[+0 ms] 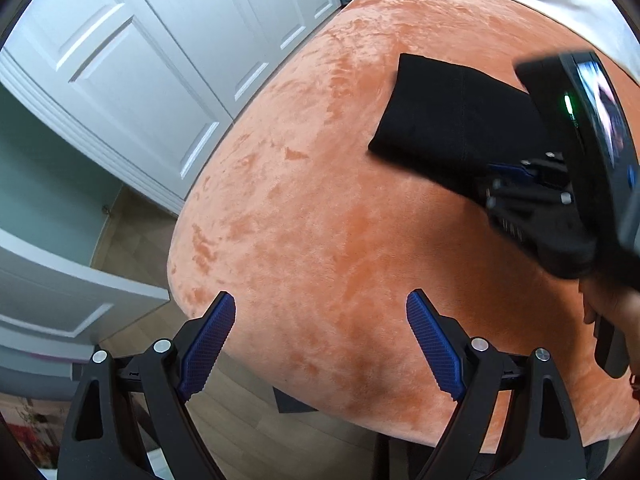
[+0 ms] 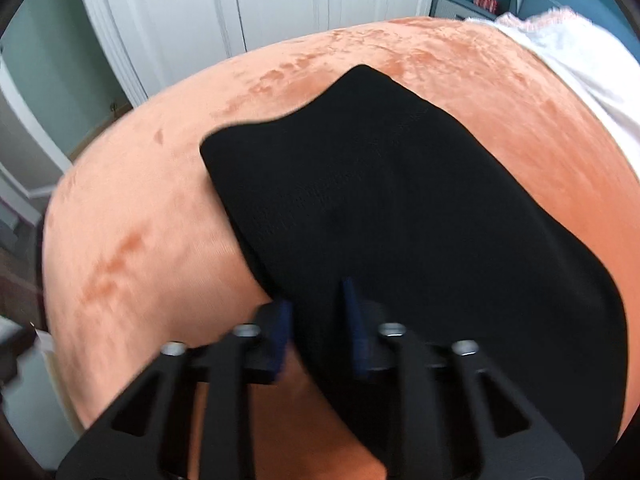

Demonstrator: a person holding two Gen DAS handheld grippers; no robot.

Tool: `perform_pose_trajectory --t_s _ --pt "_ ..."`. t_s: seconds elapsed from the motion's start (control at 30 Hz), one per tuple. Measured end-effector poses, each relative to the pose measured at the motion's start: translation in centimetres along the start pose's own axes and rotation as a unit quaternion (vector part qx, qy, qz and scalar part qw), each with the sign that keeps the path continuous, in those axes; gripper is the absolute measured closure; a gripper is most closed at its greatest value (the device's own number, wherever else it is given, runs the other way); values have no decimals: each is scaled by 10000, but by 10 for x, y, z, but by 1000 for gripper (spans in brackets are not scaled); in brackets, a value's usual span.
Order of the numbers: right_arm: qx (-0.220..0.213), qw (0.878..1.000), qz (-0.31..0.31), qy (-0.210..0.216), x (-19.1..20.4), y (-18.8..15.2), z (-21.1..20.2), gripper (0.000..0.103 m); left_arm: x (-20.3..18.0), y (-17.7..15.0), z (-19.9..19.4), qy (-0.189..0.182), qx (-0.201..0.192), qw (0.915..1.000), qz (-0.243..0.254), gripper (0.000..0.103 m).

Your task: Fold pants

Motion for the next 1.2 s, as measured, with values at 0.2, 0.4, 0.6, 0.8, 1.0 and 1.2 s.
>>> perform_pose_trajectory --t_s 0.2,0.4,0.6,0.8,1.0,1.2 --pt "39 9999 -122 98 16 4 10 88 -6 2 -5 -109 -20 9999 34 18" --pt "-824 9889 1082 598 -47 -54 -64 63 -28 7 -26 -266 -213 9993 157 18" --pt "-921 9600 2640 160 -177 -148 -93 61 -94 34 -54 -504 -578 9957 513 17" --pt "-867 9497 3008 3 -261 -148 -98 61 -189 64 -45 -591 -449 9927 946 17" --pt "-429 9595 2773 -256 -281 -99 -53 62 -241 64 -25 -424 -229 9902 1312 17" --pt "-315 9554 2926 -265 -289 -113 -35 46 -256 62 -25 -493 -173 9892 1369 17"
Point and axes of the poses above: each gripper's, at about its wrist camera, not at the fingertips, and z roughly the way its jaws point, x to its left, y to its top, the point moved 8 cm from there along z, roughly the way its jaws point, and after that the axes turned 15 degrees about x, right-handed, at the moved point
